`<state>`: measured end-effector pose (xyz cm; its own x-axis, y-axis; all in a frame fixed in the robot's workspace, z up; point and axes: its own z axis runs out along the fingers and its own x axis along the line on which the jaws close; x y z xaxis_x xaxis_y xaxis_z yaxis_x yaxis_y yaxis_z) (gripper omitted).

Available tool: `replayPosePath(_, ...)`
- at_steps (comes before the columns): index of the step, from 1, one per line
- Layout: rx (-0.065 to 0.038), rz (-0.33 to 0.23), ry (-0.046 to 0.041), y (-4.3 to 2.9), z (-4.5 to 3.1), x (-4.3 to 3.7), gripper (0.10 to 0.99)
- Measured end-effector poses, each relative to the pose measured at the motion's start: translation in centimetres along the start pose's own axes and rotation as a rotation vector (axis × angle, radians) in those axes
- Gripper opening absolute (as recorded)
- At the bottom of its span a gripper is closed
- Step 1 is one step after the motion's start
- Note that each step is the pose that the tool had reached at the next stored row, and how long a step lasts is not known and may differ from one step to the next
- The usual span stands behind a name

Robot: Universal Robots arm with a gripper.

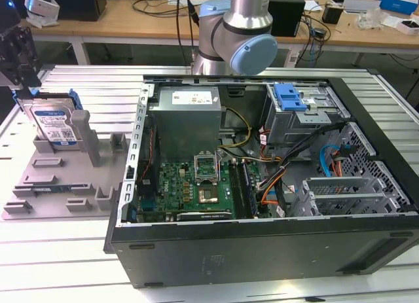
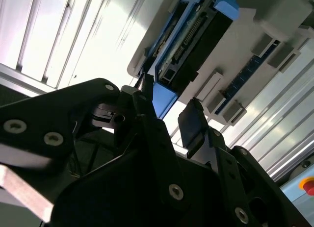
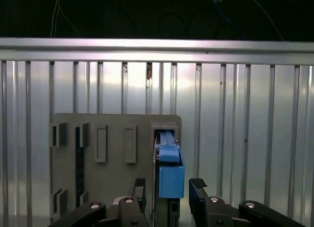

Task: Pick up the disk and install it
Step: 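Pick up the disk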

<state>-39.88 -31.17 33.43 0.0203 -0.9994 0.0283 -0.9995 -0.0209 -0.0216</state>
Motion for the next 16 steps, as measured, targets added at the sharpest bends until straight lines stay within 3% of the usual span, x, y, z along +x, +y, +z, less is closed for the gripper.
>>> replayPosePath(16,-0.001,0.0,-0.0004,0.26,0.77,-0.36,0.482)
